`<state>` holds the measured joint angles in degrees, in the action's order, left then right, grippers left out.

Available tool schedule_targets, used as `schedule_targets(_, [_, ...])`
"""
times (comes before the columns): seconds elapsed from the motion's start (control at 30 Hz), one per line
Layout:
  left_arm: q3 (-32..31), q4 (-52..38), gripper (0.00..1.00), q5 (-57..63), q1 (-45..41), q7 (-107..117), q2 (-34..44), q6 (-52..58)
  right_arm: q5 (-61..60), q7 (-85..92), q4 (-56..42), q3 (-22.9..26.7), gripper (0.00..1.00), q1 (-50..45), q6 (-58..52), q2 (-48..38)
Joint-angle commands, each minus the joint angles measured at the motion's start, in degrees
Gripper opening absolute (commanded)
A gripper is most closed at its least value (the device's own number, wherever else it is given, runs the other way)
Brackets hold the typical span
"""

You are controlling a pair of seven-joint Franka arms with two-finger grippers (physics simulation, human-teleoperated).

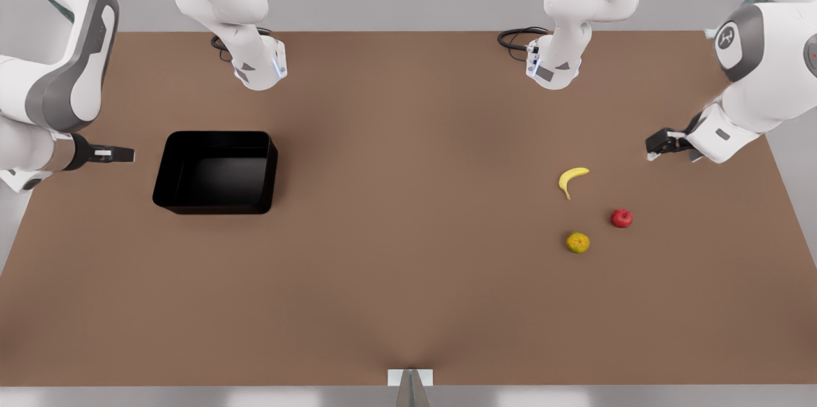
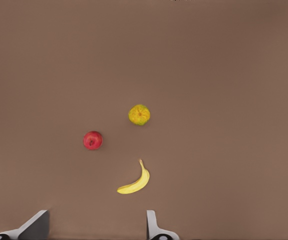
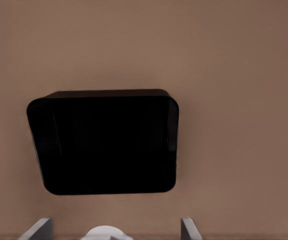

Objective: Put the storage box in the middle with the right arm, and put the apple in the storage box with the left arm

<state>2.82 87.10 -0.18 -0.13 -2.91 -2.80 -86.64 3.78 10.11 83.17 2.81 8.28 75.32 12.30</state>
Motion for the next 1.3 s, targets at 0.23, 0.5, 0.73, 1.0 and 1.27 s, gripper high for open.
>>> schedule_targets(0.23, [1.6,-6.2,1.00,-13.5,6.8,23.5,-16.2,7.7,0.2,-0.4,34.1,0.1,1.00,3.8,29.7,-6.6])
schedule_targets(0.5, [15.6,5.2,1.00,-61.6,7.9,33.9,-32.1,-0.3,1.0,0.5,42.1,3.9,1.00,5.0,42.5,-2.6])
schedule_targets(0.73, [18.3,12.3,1.00,-66.5,8.9,32.9,-37.4,-0.4,1.5,0.6,46.3,6.8,1.00,4.9,50.0,0.4])
schedule_targets(1.0, [20.3,12.4,1.00,-67.0,9.7,29.9,-41.1,-0.3,1.5,0.5,46.2,6.8,0.98,4.8,50.3,3.6])
schedule_targets(1.27, [21.4,12.0,1.00,-67.6,10.5,26.5,-44.8,-0.2,1.6,0.6,46.1,6.8,0.49,4.9,49.0,5.1])
